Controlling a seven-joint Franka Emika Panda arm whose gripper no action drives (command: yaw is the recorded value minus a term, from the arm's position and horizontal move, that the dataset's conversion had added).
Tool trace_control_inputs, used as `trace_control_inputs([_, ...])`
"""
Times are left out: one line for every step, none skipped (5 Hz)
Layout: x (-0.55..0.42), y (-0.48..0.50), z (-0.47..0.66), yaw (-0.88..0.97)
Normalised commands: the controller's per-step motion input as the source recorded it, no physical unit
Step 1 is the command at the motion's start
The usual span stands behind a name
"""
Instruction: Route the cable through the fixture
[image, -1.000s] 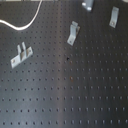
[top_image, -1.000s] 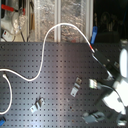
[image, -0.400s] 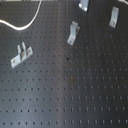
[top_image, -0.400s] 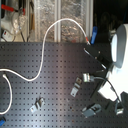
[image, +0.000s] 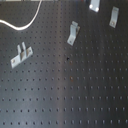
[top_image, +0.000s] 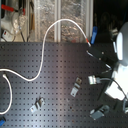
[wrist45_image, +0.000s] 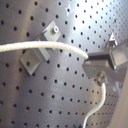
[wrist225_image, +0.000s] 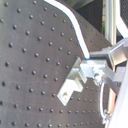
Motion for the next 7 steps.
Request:
trace_control_inputs([0.352, -0.061, 0.0, 0.0])
trace_control_inputs([0.283, -0.044, 0.35, 0.01])
trace_control_inputs([0.168, -0.007, 0.39, 0.0])
trace_control_inputs([0.058, 0.1, 0.38, 0.04])
trace_control_inputs([0.037, 0.068, 0.47, 0.07])
trace_control_inputs([0.013, 0.026, 0.47, 0.05])
trace_control_inputs([0.046, 0.079, 0.41, 0.05])
